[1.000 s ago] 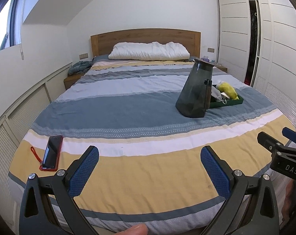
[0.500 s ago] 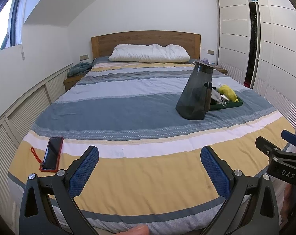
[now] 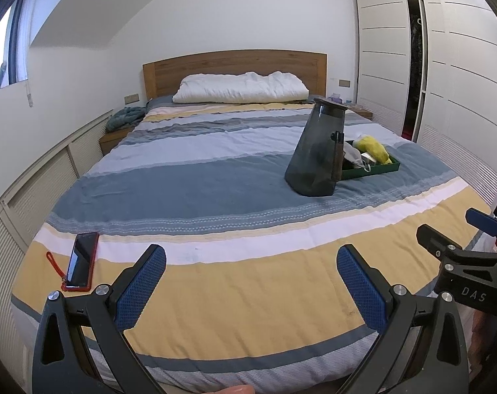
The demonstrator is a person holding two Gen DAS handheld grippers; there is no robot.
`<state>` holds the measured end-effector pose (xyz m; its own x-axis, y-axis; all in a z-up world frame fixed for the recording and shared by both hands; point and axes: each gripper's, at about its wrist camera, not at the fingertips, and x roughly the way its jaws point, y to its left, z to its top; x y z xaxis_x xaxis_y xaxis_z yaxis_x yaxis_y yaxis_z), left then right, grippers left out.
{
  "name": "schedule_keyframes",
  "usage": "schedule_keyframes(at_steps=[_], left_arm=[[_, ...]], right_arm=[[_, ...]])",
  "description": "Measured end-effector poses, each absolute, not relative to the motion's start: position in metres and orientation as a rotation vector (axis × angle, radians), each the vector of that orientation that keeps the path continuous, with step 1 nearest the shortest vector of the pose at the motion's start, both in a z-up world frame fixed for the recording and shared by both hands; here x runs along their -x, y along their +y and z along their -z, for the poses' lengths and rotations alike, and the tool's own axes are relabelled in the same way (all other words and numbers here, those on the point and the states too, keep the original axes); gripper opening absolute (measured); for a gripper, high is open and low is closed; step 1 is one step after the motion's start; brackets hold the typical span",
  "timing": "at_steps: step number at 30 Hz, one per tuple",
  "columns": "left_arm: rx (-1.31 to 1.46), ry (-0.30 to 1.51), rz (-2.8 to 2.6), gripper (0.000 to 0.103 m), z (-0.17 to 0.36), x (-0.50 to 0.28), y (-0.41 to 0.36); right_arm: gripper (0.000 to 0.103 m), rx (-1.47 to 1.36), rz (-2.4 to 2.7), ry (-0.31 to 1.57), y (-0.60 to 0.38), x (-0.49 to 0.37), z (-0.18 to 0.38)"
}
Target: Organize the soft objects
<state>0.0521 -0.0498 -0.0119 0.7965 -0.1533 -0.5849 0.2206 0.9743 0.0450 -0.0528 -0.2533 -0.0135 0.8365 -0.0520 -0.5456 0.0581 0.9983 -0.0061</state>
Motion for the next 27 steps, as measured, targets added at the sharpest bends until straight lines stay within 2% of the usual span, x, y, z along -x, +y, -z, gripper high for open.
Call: schedule_keyframes(at_steps=[27], left_arm=[[-0.105, 0.615, 0.187, 0.102, 0.0116, -0.0494, -0.0479]], right_arm=[[0.103, 0.014, 0.052, 0.565, -0.2526, 0.0626, 0.0108]])
